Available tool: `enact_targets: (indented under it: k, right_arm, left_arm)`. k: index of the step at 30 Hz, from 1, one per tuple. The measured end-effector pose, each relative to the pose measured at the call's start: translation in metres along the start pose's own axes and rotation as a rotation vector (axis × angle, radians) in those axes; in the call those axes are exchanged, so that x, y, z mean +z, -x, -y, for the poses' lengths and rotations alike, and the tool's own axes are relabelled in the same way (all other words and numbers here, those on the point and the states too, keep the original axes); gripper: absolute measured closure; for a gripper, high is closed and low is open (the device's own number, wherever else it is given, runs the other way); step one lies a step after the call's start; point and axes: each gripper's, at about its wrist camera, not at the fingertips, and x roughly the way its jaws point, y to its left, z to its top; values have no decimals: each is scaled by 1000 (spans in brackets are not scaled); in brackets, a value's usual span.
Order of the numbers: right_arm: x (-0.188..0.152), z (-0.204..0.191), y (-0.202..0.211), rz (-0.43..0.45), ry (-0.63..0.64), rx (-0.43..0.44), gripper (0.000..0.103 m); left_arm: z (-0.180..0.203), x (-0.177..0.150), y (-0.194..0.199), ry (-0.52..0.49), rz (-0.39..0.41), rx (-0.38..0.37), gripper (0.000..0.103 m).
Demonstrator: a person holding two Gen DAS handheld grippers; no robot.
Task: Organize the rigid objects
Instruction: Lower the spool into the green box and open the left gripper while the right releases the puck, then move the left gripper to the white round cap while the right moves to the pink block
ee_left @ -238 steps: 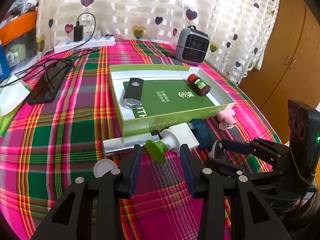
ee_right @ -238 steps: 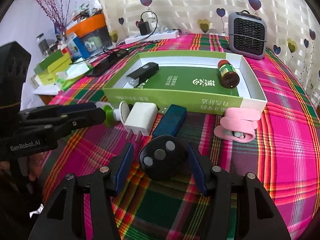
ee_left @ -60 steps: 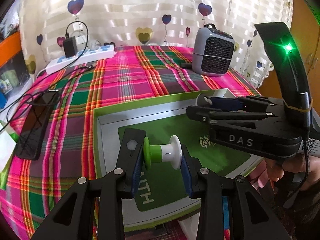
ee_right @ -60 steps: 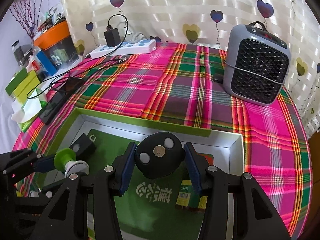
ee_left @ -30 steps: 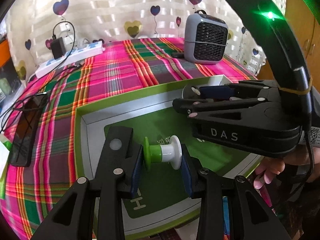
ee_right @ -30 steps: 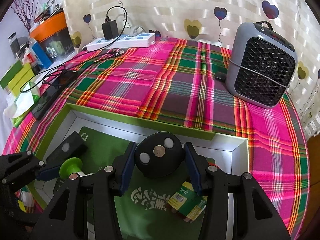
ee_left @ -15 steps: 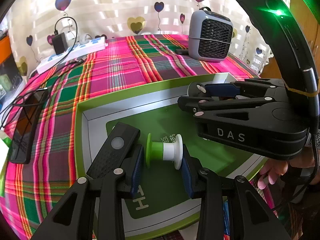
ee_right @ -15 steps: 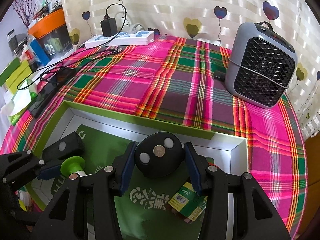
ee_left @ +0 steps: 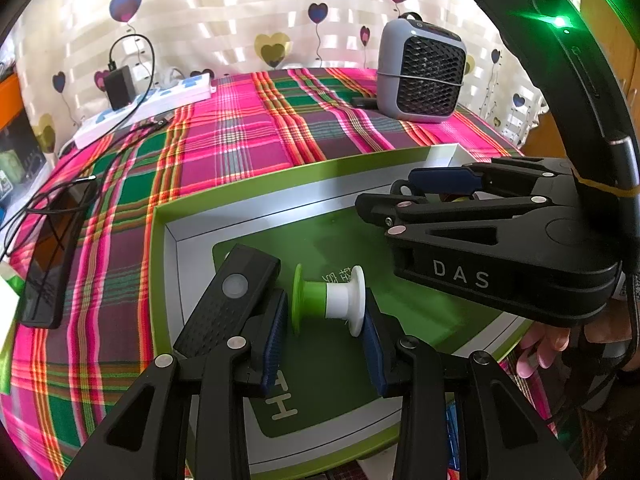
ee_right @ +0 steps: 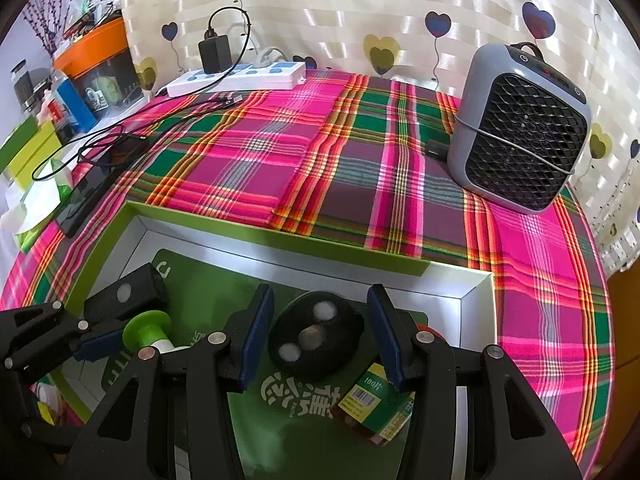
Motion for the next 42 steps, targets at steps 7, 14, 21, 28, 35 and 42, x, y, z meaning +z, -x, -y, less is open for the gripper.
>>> enact_targets:
  k: [7,14,21,28,35,42]
  right_arm:
    - [-1,-1,2,9,-6,-3,49]
    - [-2,-2,10,25,-14,5,49]
    - [-6,-5,27,54,-28,6,48]
    - [-18,-4,50,93,-67,0,48]
    - [-35,-2,74,136,-109,1,48]
    - [-58,-5,91,163,-121,-12,49]
  left_arm:
    - [0,-1,0,1,-1,-1,67]
    - [-2,-3,7,1,8,12,66]
    - [2,-7,24,-4,33,16,66]
    - [3,-17,44,0,60,30,66]
    - [2,-32,62,14,78,49,66]
    - [-3,-48,78,26,90,58,66]
